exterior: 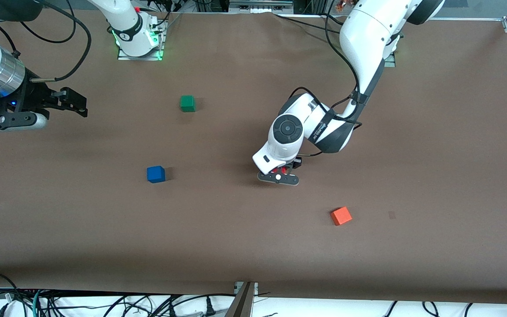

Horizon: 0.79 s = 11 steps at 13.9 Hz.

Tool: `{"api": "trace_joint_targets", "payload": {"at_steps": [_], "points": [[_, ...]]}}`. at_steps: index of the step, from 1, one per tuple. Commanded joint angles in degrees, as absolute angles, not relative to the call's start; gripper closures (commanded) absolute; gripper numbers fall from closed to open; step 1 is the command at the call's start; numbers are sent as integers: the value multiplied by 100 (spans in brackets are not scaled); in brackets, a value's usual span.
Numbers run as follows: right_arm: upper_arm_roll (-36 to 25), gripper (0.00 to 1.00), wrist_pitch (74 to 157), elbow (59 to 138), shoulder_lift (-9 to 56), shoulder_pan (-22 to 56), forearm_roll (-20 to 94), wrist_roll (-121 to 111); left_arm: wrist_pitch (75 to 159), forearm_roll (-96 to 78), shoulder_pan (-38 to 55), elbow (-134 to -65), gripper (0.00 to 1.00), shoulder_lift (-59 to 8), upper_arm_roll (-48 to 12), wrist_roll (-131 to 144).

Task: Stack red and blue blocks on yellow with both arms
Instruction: 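Carry the red cube to the yellow cube while the right gripper reaches the blue cube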

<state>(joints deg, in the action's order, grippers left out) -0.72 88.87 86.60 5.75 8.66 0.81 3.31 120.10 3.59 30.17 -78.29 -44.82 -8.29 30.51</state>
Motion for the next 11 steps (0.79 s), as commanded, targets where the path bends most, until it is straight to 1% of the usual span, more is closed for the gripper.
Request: {"api": "trace_joint_targets", "payload": {"at_steps": [1, 4, 6, 9, 11], "points": [[-9, 0, 8824, 8525, 755, 888, 88, 290, 12032, 466, 3234, -7848, 100, -4456, -756, 3103], [0, 0, 8850, 8595, 887, 940, 123, 272, 12032, 475, 3305, -7857, 100, -4509, -738, 3103], [0, 0, 8911, 8552, 1220, 1107, 62, 281, 12032, 579, 3322, -7875, 100, -4491, -729, 3103], [0, 0, 9735, 8744, 1852, 1327, -9, 272, 12032, 624, 3314, -7875, 100, -4509, -721, 3094], [0, 0, 10726, 9278, 2108, 1397, -9, 290, 12032, 729, 3270, -7866, 100, -4509, -721, 3068]]}}
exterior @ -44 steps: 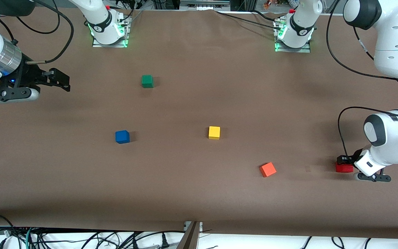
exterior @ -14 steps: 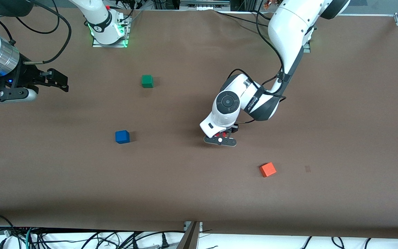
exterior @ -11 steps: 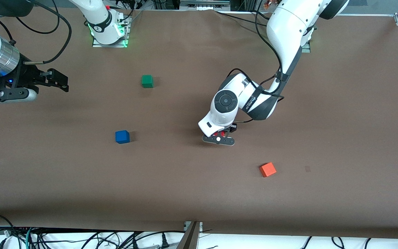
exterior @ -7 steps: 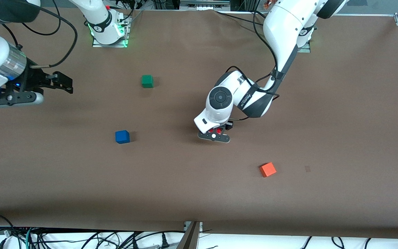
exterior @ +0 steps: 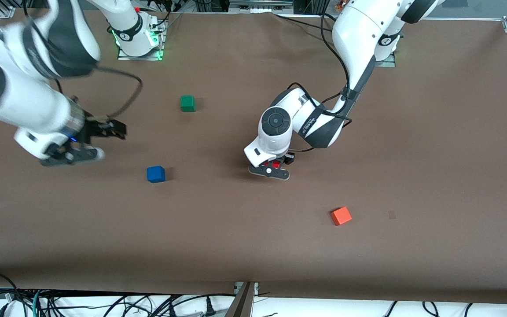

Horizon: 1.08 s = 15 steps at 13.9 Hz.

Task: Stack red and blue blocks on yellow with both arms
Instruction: 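Carry the red cube to the yellow cube while the right gripper reaches the blue cube, then grasp the blue cube with the right gripper and lift it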

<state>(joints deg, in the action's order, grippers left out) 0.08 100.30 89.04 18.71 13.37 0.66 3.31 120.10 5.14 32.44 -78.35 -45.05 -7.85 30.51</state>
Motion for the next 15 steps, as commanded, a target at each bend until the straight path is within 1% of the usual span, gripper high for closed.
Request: {"api": "trace_joint_targets", "payload": {"at_steps": [1, 3, 5, 8, 10, 12, 13, 14, 15], "points": [[9, 0, 11393, 9725, 2118, 1406, -9, 290, 12032, 747, 3270, -7866, 100, -4509, -721, 3059], [9, 0, 12677, 10508, 2162, 1406, 17, 281, 12032, 747, 3270, -7866, 100, -4509, -721, 3041], [18, 0, 13470, 10818, 2451, 1406, 35, 281, 12032, 747, 3278, -7875, 100, -4509, -721, 3050], [53, 0, 14104, 10889, 2890, 1406, 131, 290, 12015, 747, 3278, -7919, 100, -4509, -721, 3094], [62, 0, 14727, 11134, 3058, 1406, 149, 334, 12015, 747, 3278, -7980, 100, -4491, -721, 3094], [123, 1, 15046, 11250, 3172, 1406, 149, 378, 12015, 747, 3270, -7989, 100, -4483, -721, 3094], [123, 6, 15064, 11250, 3208, 1406, 149, 387, 12015, 747, 3270, -7989, 100, -4491, -721, 3094], [132, 14, 15047, 11250, 3208, 1406, 149, 387, 12015, 747, 3278, -7989, 100, -4491, -721, 3094], [132, 29, 15012, 11233, 3208, 1406, 149, 378, 12015, 747, 3270, -7989, 100, -4491, -721, 3102]]}}
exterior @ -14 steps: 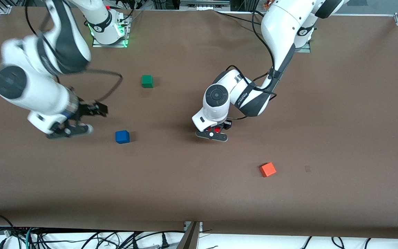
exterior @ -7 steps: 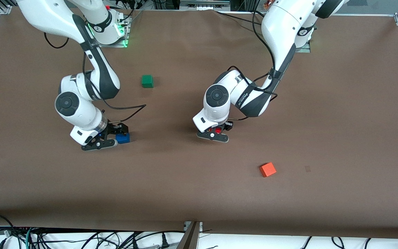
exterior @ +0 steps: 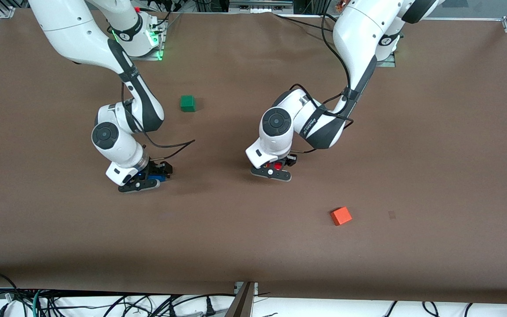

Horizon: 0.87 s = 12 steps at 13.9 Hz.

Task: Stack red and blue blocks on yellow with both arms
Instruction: 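Grasp the blue cube with the right gripper and lift it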

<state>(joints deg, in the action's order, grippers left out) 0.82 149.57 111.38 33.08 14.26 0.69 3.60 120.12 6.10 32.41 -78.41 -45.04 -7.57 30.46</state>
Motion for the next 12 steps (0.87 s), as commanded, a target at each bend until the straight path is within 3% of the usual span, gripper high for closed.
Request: {"api": "trace_joint_targets", "payload": {"at_steps": [1, 3, 4, 12], "points": [[132, 41, 14994, 11198, 3199, 1406, 149, 334, 12015, 747, 3270, -7989, 100, -4483, -721, 3103], [141, 59, 14776, 11128, 3147, 1406, 149, 334, 11997, 738, 3270, -7998, 100, -4474, -721, 3103], [158, 62, 14496, 10996, 3094, 1406, 149, 334, 11997, 747, 3270, -7998, 100, -4474, -721, 3103], [229, 62, 10841, 8300, 3093, 1660, 334, 1000, 11988, 738, 3252, -8077, 97, -4456, -721, 3111]]}}
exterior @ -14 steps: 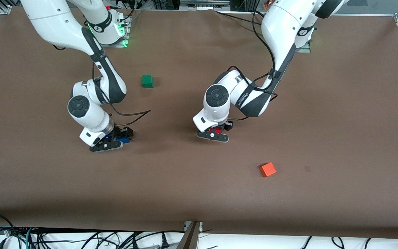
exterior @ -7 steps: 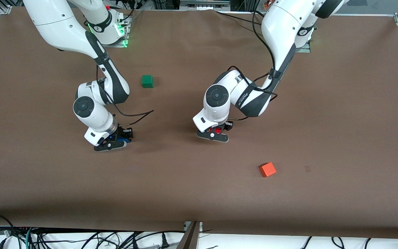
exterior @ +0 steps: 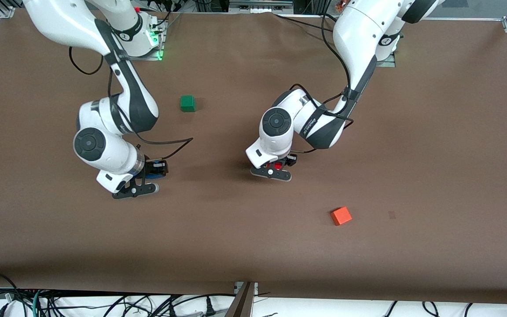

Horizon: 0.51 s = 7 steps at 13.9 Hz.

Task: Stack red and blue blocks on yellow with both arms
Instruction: 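Grasp the blue cube with the right gripper and lift it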

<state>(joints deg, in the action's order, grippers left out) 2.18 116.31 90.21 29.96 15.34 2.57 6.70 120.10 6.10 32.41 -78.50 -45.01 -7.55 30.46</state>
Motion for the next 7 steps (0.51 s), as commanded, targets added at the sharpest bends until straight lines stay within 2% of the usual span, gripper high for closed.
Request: {"api": "trace_joint_targets", "payload": {"at_steps": [1, 3, 4, 5, 6, 7], "points": [[229, 61, 10576, 8123, 3068, 1766, 334, 1176, 11980, 738, 3252, -8077, 97, -4456, -729, 3111], [237, 60, 10215, 7833, 3006, 1950, 325, 1633, 11971, 738, 3252, -8077, 92, -4456, -729, 3111], [237, 60, 9961, 7614, 2997, 2064, 308, 1765, 11971, 730, 3235, -8077, 81, -4456, -729, 3120], [229, 60, 9854, 7455, 3023, 2179, 308, 1932, 11953, 721, 3226, -8068, 37, -4447, -729, 3111], [229, 60, 9896, 7418, 3050, 2258, 308, 2108, 11944, 668, 3217, -8034, 0, -4447, -721, 3155], [229, 60, 9940, 7418, 3059, 2346, 316, 2231, 11936, 659, 3208, -7998, 0, -4430, -729, 3268]]}}
